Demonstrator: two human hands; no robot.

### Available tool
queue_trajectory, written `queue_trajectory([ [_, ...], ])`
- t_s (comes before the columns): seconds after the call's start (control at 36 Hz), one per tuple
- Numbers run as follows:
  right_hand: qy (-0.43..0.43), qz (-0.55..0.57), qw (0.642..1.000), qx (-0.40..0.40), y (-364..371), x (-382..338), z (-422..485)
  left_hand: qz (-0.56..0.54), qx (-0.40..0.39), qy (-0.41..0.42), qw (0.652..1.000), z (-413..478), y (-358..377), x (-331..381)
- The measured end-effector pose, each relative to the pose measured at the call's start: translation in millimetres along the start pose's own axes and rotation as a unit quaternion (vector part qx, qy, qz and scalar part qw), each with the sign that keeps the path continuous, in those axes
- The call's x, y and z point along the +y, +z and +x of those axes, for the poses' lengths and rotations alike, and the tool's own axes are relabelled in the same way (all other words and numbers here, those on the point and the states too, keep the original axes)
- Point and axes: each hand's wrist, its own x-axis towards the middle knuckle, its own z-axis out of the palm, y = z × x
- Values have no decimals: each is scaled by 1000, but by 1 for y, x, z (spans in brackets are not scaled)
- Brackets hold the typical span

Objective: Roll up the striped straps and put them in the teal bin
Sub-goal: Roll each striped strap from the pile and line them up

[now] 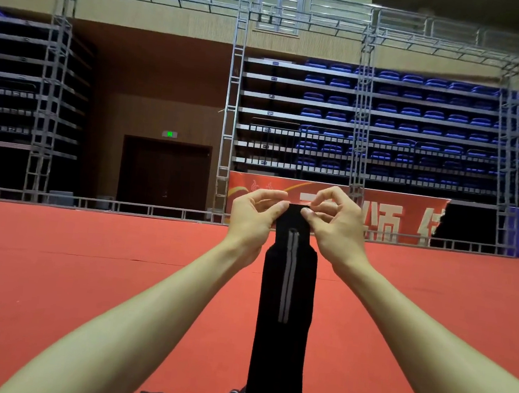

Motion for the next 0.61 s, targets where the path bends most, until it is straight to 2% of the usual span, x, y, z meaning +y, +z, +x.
queue_trajectory([
  [0.33,6,-5,1000,3,5,-1,0,-6,-15,4,1000,0,-3,5],
  [0.42,-3,-7,1000,20,7,-3,0,27,-24,24,999,-5,-2,4],
  [0.53,1,-8,998,65,7,2,7,160,-124,61,977,-14,-5,-5],
  [0.61,14,14,996,84,6,5,10,164,-198,79,963,-24,-9,-19],
])
